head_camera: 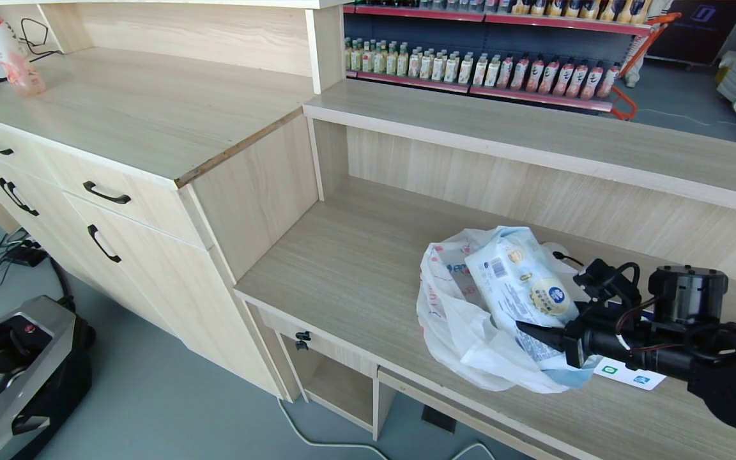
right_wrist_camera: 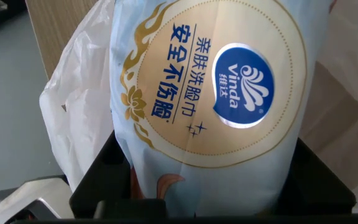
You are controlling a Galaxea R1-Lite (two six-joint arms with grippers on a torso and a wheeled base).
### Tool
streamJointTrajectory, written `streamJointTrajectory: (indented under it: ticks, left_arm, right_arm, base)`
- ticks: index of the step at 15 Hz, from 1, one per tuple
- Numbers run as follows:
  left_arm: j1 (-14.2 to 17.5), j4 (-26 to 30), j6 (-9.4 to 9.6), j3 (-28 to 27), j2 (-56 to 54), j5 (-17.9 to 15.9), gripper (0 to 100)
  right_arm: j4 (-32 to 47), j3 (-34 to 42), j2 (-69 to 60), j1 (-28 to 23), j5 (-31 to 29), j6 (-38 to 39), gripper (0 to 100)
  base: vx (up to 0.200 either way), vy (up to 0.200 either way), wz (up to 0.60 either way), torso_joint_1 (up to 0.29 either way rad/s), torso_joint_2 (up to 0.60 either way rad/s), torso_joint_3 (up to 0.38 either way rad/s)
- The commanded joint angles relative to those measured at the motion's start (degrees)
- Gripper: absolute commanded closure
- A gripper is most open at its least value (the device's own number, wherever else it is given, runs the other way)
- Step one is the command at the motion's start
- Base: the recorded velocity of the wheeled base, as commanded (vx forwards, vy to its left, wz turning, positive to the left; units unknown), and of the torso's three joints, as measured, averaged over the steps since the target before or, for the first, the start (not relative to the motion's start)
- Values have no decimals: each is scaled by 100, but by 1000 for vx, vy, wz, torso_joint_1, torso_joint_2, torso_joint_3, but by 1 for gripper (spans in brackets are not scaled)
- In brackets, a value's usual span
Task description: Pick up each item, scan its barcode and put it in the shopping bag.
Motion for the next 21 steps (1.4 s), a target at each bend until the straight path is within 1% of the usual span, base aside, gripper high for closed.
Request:
streamJointTrajectory:
  ticks: [1,4,9,14,15,19,21]
  left_arm:
    - [1,-1,-1,0,5,1,0]
    - [1,-1,-1,0,5,1,0]
    - [1,-1,-1,0,5,1,0]
    - [1,-1,-1,0,5,1,0]
    - [1,-1,-1,0,5,1,0]
    - [1,-1,-1,0,5,1,0]
    - [1,-1,-1,0,5,1,0]
  right_arm:
    - [-6,-35,10,-8,104,-3,100]
    - [-32,-61,28,-17,385,-21,100]
    - [187,-123,124,-175,403,-425,100]
    - [222,-114,98,-175,420,-425,100]
    - [231,-123,89,-175,420,-425,0]
    - [240,-158,-43,-175,420,-408,0]
    - [205,-290,-166,-166,438,-408,0]
  base:
    - [0,0,0,0,0,0]
    - [0,0,0,0,0,0]
    - [0,0,0,0,0,0]
    - [0,0,0,0,0,0]
    - [0,0,0,0,0,0]
    - [0,0,0,0,0,0]
    - [0,0,0,0,0,0]
